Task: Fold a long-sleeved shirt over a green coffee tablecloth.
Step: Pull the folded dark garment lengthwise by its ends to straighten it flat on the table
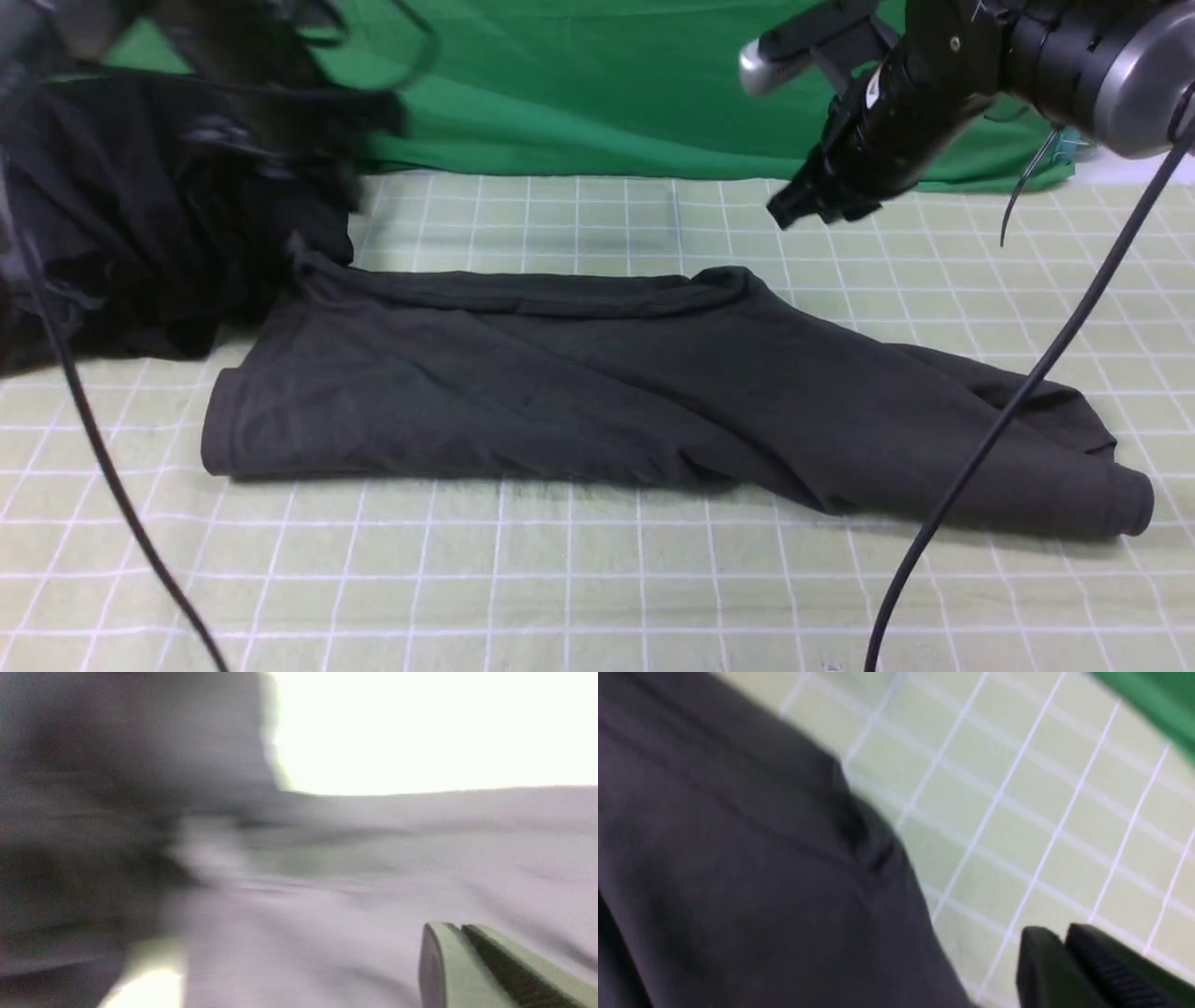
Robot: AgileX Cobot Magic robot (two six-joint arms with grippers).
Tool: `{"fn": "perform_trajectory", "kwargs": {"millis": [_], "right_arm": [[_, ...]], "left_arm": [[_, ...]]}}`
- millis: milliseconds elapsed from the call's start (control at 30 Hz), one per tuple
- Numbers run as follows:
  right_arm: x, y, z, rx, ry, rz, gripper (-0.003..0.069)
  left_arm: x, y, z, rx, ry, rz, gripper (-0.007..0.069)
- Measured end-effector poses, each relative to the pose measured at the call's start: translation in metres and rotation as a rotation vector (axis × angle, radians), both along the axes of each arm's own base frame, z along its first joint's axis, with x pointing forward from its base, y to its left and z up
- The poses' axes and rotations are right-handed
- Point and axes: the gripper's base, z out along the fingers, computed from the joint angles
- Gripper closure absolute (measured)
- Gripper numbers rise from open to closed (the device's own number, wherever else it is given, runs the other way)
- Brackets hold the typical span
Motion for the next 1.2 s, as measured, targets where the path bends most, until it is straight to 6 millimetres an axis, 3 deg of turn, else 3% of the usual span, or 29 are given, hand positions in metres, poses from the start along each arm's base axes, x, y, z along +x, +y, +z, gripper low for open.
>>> {"fn": "perform_trajectory", "kwargs": {"millis": [133, 167, 233, 367, 500, 767, 900, 1067, 1133, 1200], "right_arm": [[0.0, -0.008, -0.002, -0.011, 0.033, -0.022, 0.0662], [0.0, -0.009, -0.002, -0.011, 0.035, -0.023, 0.0662], [0.0, -0.011, -0.002, -0.015, 0.044, -0.03, 0.0662], [-0.001, -0.012, -0.003, -0.02, 0.058, -0.032, 0.0666], [-0.001, -0.013, -0.003, -0.024, 0.066, -0.034, 0.0666], [-0.008, -0.012, -0.006, -0.013, 0.149, -0.042, 0.0666], [-0.016, -0.013, 0.003, -0.01, 0.178, -0.02, 0.0666], [-0.036, -0.026, 0.034, -0.022, 0.195, -0.003, 0.0666], [-0.044, -0.044, 0.044, -0.017, 0.197, -0.036, 0.0666], [-0.05, -0.065, 0.04, -0.015, 0.232, -0.083, 0.0666]], "left_arm": [[-0.006, -0.054, -0.03, -0.005, -0.011, -0.131, 0.0631], [-0.006, -0.056, -0.03, -0.005, -0.011, -0.135, 0.0631], [-0.004, -0.083, -0.053, -0.001, -0.037, -0.191, 0.0631], [-0.003, -0.107, -0.078, 0.001, -0.039, -0.227, 0.0631], [-0.001, -0.115, -0.1, 0.023, -0.038, -0.244, 0.0631], [0.026, -0.108, -0.106, 0.11, -0.292, -0.156, 0.0629], [0.035, -0.102, -0.095, 0.124, -0.339, -0.099, 0.0629], [0.033, -0.089, -0.048, 0.15, -0.268, -0.075, 0.0629], [0.022, -0.086, -0.024, 0.158, -0.226, -0.103, 0.0629], [0.01, -0.084, -0.001, 0.154, -0.202, -0.136, 0.0629]]}}
